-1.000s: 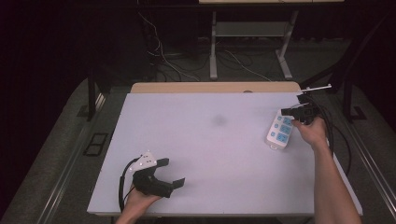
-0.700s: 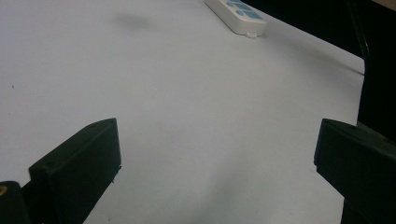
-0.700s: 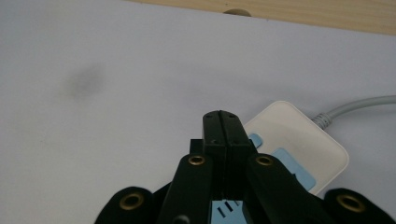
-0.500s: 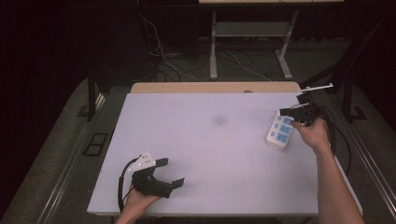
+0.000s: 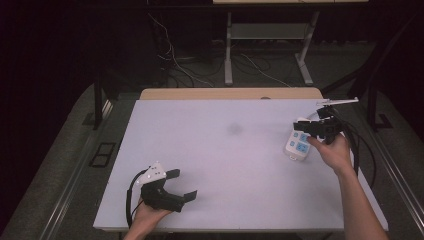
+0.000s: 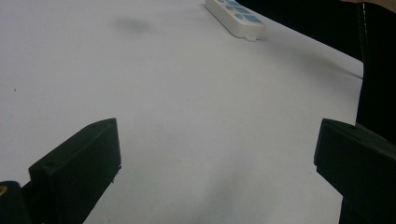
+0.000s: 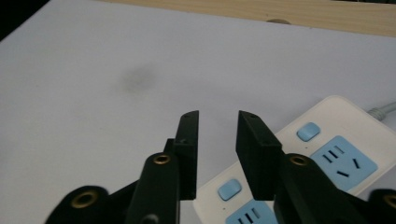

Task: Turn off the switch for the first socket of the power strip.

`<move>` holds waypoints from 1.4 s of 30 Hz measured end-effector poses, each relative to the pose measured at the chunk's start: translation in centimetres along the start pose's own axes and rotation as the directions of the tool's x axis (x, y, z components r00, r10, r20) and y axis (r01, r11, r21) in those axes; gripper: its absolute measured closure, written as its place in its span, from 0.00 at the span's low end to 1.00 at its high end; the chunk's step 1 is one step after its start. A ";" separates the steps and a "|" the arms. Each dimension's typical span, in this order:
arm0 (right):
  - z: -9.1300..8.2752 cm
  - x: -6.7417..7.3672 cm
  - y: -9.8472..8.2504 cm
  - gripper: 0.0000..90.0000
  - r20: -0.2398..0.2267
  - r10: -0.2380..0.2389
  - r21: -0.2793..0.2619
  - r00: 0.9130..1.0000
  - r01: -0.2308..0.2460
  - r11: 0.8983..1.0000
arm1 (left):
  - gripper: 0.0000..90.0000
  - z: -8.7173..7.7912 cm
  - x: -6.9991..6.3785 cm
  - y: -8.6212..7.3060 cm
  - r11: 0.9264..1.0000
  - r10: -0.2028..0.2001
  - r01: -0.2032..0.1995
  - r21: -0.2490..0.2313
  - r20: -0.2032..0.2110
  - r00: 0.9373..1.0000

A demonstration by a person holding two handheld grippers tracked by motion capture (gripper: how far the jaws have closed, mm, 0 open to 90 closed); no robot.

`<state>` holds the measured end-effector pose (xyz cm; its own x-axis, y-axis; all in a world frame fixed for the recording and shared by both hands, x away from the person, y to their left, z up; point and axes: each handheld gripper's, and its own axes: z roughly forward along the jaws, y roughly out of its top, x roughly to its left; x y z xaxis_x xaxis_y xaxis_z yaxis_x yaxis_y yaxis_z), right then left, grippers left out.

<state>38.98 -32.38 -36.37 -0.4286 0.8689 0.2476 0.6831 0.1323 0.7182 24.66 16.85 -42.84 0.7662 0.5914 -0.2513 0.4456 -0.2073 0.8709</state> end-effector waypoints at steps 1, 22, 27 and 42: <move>-0.1 0.1 -0.2 0.72 -0.005 0.005 -0.011 1.000 -0.005 1.000 | 0.00 0.0 0.0 0.0 1.000 0.001 -0.001 0.000 0.000 1.000; -2.0 3.7 -3.4 0.00 -0.155 -0.016 -0.114 0.988 -0.002 0.994 | 0.00 0.0 0.0 0.0 1.000 0.002 -0.002 0.002 -0.001 1.000; -2.3 4.7 -4.0 0.00 -0.182 -0.053 -0.115 0.982 0.033 0.993 | 0.00 -0.1 -0.1 0.0 1.000 0.004 -0.004 0.001 -0.002 1.000; -2.5 6.9 -6.5 0.00 -0.265 -0.124 -0.102 0.956 0.100 0.990 | 0.00 -0.1 -0.1 0.0 1.000 0.003 -0.003 0.002 0.000 1.000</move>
<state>30.07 -28.44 -37.71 -0.6508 0.6884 0.3202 0.5732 0.1690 0.8018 24.56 16.91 -42.76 0.7676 0.5907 -0.2489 0.4443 -0.2103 0.8709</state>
